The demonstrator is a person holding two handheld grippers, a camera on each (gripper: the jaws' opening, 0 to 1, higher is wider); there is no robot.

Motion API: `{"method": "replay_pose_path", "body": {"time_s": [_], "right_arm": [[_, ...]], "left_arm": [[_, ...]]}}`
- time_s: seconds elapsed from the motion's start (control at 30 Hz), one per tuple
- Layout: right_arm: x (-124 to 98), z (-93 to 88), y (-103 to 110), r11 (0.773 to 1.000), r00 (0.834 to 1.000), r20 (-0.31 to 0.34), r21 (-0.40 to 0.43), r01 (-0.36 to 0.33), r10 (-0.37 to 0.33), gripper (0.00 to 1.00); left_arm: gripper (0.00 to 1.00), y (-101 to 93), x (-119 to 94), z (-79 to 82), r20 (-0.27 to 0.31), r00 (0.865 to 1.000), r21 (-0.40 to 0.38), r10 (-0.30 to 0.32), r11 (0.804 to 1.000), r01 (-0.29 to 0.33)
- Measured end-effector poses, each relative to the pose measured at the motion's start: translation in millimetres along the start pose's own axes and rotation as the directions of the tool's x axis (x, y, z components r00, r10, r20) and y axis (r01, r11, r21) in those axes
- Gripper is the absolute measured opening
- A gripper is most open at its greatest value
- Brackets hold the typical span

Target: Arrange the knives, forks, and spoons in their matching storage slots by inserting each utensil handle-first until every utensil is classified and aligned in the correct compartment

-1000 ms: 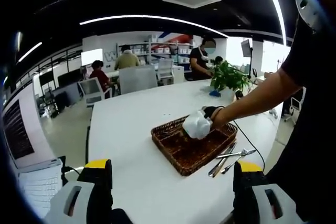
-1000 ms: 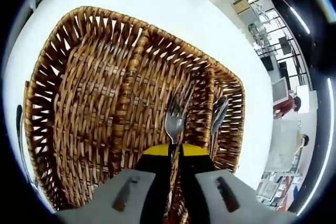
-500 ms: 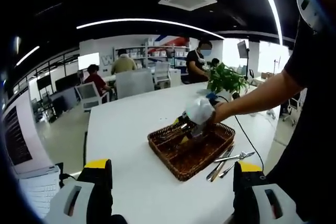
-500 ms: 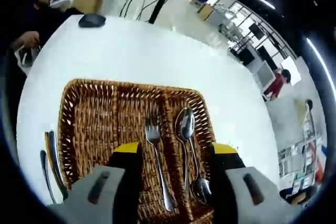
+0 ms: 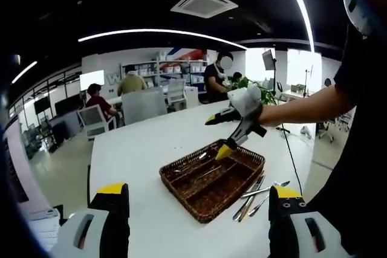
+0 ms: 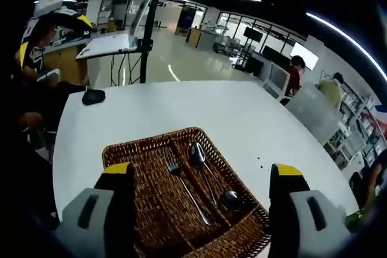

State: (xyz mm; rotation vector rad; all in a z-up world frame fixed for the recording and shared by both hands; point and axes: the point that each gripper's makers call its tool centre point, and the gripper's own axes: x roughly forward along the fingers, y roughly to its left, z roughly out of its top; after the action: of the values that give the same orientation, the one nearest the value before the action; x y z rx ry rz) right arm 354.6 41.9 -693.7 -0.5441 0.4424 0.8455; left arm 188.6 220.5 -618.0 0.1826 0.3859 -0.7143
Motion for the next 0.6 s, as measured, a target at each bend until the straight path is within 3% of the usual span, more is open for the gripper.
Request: {"method": "replay_pose_path", "body": {"time_s": [0.43, 0.6], "right_arm": [[-84, -22.0, -11, 0.984, 0.995, 0.066, 0.166, 0.060, -0.071, 0.99], [-113, -37.6, -9, 0.976, 0.993, 0.067, 0.203, 0.082, -0.098, 0.99]], "left_arm": [[1.00, -6.2, 14, 9.1, 0.024, 1.000, 0.023, -0.020, 1.000, 0.020], [1.00, -8.8, 21, 2.8, 0.008, 1.000, 0.026, -0.027, 0.999, 0.027]]}}
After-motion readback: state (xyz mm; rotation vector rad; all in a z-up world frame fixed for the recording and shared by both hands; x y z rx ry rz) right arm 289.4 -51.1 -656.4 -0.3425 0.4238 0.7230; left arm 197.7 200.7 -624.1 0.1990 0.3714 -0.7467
